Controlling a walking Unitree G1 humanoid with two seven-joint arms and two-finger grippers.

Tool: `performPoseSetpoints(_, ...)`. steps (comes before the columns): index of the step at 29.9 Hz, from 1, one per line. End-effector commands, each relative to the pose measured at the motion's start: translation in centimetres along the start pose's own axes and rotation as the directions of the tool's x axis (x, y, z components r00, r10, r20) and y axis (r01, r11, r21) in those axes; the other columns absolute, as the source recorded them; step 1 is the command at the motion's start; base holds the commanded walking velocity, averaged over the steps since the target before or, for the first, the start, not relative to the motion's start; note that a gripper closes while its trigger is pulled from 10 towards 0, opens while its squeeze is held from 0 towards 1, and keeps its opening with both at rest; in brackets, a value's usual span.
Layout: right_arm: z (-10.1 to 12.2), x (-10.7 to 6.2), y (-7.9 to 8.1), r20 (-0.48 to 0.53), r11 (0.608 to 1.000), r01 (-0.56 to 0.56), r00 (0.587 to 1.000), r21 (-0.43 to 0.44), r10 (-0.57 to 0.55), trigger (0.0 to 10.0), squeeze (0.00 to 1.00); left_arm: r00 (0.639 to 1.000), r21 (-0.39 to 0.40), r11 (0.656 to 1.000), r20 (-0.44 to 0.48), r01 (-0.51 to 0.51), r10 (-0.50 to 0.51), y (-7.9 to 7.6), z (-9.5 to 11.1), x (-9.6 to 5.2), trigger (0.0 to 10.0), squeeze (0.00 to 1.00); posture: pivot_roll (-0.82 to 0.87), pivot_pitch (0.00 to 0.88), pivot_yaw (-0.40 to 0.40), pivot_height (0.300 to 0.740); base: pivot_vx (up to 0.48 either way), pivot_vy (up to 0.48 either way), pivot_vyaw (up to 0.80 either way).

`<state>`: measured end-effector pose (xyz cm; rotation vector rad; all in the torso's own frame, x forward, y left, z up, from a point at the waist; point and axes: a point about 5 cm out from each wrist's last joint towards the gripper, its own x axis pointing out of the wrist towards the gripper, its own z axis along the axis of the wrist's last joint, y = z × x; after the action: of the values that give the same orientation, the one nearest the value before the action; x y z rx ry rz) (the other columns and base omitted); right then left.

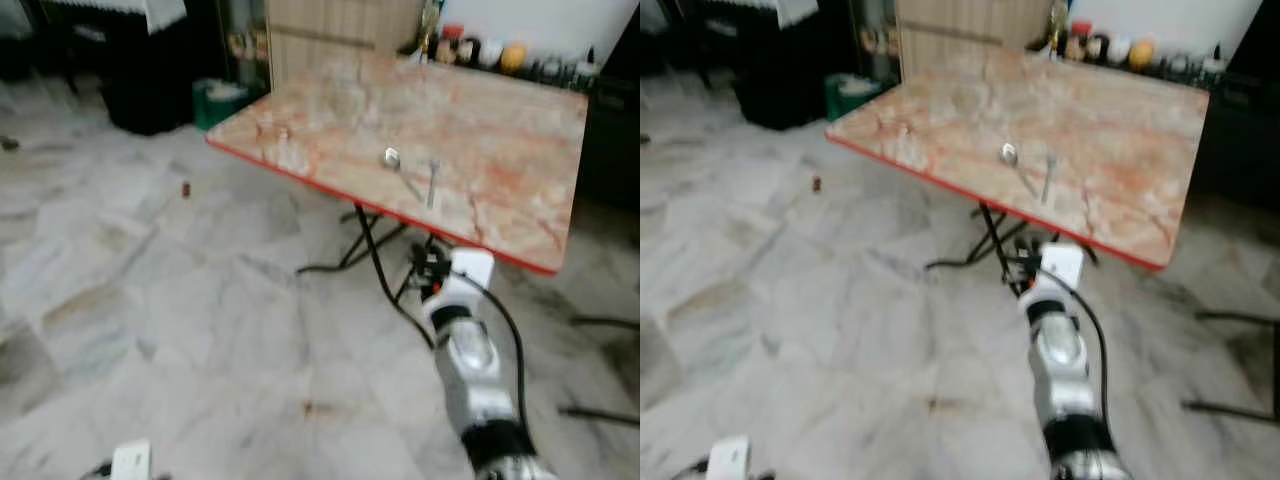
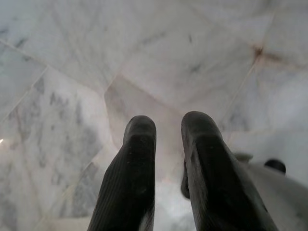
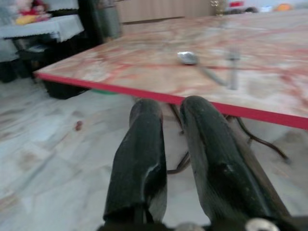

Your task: Setting the table

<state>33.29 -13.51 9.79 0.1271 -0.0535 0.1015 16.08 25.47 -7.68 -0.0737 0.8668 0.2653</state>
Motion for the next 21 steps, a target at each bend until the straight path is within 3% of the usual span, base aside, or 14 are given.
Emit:
performPoseSetpoints(1, 0.2, 0.0, -0.7, 0.007, 1.0, 0.017, 1.0, -0.006, -0.017, 10.0, 0.0, 0.999, -0.004, 1.0, -0.021, 0.027, -0.027, -1.4, -0.5, 0.1, 10.0, 0.0, 0.03, 0.004, 0.006, 0.74, 0.0, 0.0, 0.0)
performPoseSetpoints(7, 0.2, 0.1, -0.3, 0.012, 1.0, 0.0, 1.0, -0.003, 0.0, 10.0, 0.0, 0.998, 0.001, 0.998, -0.017, 0.055, -0.055, -4.1, 0.0, 0.4, 10.0, 0.0, 0.03, 0.0, 0.004, 0.74, 0.0, 0.0, 0.0)
performPoseSetpoints(15, 0.4, 0.1, -0.1, 0.018, 0.999, -0.023, 1.0, -0.035, 0.024, 10.0, 0.0, 0.998, 0.01, 0.998, -0.019, 0.066, -0.066, -5.8, 0.6, 0.7, 10.0, 0.0, 0.03, 0.006, 0.0, 0.74, 0.063, 0.0, 0.08)
performPoseSetpoints(19, 0.5, 0.0, 0.2, 0.025, 0.998, -0.052, 0.998, -0.037, 0.053, 10.0, 0.0, 0.998, 0.005, 0.998, -0.023, 0.055, -0.055, -4.8, 0.2, 0.5, 10.0, 0.0, 0.03, 0.01, -0.001, 0.74, 0.256, 0.0, 0.79)
performPoseSetpoints(21, 0.4, -0.1, 0.0, 0.021, 0.999, -0.039, 0.999, -0.02, 0.039, 10.0, 0.0, 0.998, 0.003, 0.998, -0.024, 0.055, -0.055, -4.7, 0.2, 0.5, 10.0, 0.0, 0.03, 0.01, -0.001, 0.74, 0.262, 0.0, 0.0)
